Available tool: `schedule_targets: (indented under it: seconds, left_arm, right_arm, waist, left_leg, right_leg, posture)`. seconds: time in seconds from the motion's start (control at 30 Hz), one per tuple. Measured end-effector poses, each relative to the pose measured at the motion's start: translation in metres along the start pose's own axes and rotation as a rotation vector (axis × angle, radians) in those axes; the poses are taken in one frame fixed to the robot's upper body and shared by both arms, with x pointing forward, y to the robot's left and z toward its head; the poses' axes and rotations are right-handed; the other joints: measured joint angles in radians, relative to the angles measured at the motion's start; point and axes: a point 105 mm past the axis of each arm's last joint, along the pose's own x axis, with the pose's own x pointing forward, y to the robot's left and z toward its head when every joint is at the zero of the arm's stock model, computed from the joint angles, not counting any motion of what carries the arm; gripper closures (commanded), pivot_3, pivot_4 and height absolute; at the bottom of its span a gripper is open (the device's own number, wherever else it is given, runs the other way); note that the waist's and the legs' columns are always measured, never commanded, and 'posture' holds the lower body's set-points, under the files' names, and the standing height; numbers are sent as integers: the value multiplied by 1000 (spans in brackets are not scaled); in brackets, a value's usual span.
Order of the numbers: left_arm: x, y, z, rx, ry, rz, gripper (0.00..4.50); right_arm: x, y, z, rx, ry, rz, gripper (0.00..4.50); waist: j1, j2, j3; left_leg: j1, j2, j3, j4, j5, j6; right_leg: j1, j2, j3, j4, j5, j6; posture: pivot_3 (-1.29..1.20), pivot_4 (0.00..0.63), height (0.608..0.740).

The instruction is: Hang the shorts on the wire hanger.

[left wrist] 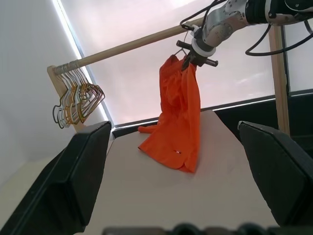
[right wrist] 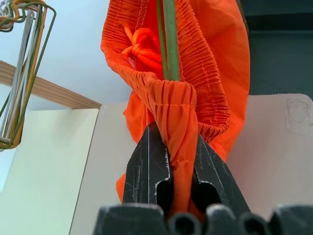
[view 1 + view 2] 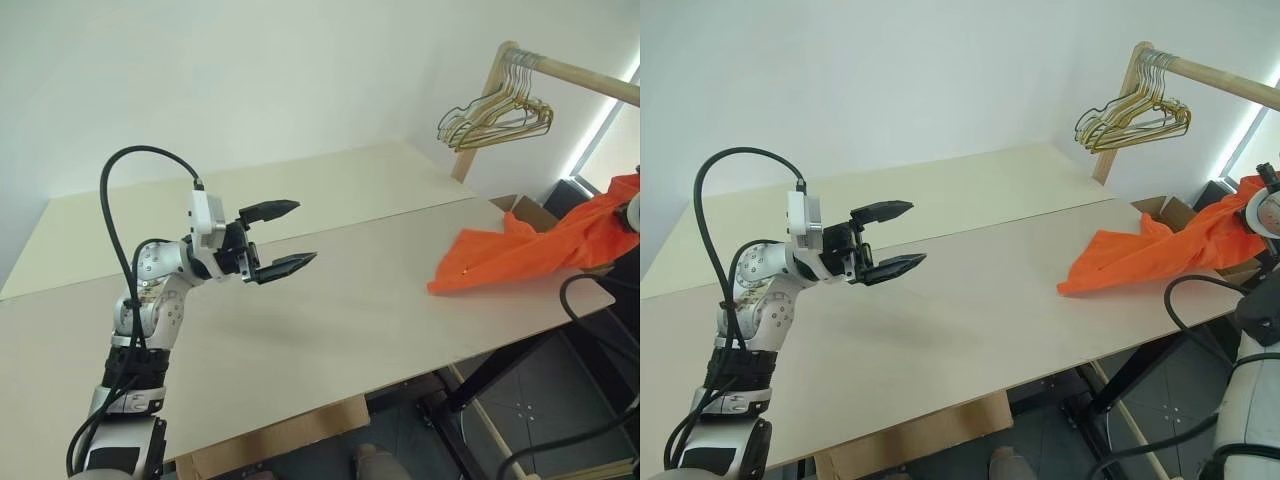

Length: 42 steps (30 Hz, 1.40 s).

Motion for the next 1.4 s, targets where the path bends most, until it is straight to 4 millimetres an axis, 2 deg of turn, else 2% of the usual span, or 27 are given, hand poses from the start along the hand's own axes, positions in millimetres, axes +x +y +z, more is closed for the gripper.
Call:
schedule_targets:
  seconds: [0.17, 0.53, 0.8, 0.87, 0.97, 1.23, 1.4]
  left_arm:
    - [0, -3, 0, -14, -20, -16, 0]
    - [-1, -7, 19, -70, -173, -44, 0]
    - [-2, -7, 23, -96, -219, -46, 0]
    - [-2, -7, 23, -96, -219, -45, 0]
    - [-1, -7, 23, -93, -217, -44, 0]
    - [-3, -8, 19, -98, -207, -29, 0]
    - [-3, -8, 19, -97, -206, -25, 0]
  right_arm:
    - [0, 0, -1, -26, -5, -10, 4487]
    - [2, -5, -2, -72, -14, -38, 4487]
    - [3, -5, -3, -133, -25, -49, 4487]
    - [3, -6, -3, -150, -27, -57, 3767]
    - [4, -8, -5, -201, -30, -87, 2931]
    - [3, -18, -2, -285, -61, -199, 65]
    - [-3, -24, 12, -411, -159, -320, 22]
  waist:
    - [0, 0, 0]
    - [-1, 0, 0]
    - [-3, 0, 0]
    - [-4, 0, 0]
    - [-4, 0, 0]
    - [0, 0, 0]
    - [0, 0, 0]
  left_leg:
    - [0, 0, 0, 0, 0, 0]
    - [0, 0, 1, 0, 0, 0]
    - [0, 0, 1, 0, 0, 0]
    - [0, 0, 1, 0, 0, 0]
    - [0, 0, 1, 0, 0, 0]
    - [0, 0, 2, 0, 0, 0]
    - [0, 0, 2, 0, 0, 0]
  right_leg:
    - [0, 0, 0, 0, 0, 0]
    - [1, 0, 1, 0, 0, 0]
    - [1, 0, 1, 0, 0, 0]
    - [1, 0, 1, 0, 0, 0]
    - [1, 0, 1, 0, 0, 0]
    - [0, 0, 1, -1, 0, 0]
    - [0, 0, 1, -1, 0, 0]
  posture:
    - [-91, 0, 740]
    - [-93, 0, 740]
    - [-92, 0, 740]
    - [-91, 0, 740]
    - [-89, 0, 740]
    - [-85, 0, 740]
    - [-93, 0, 740]
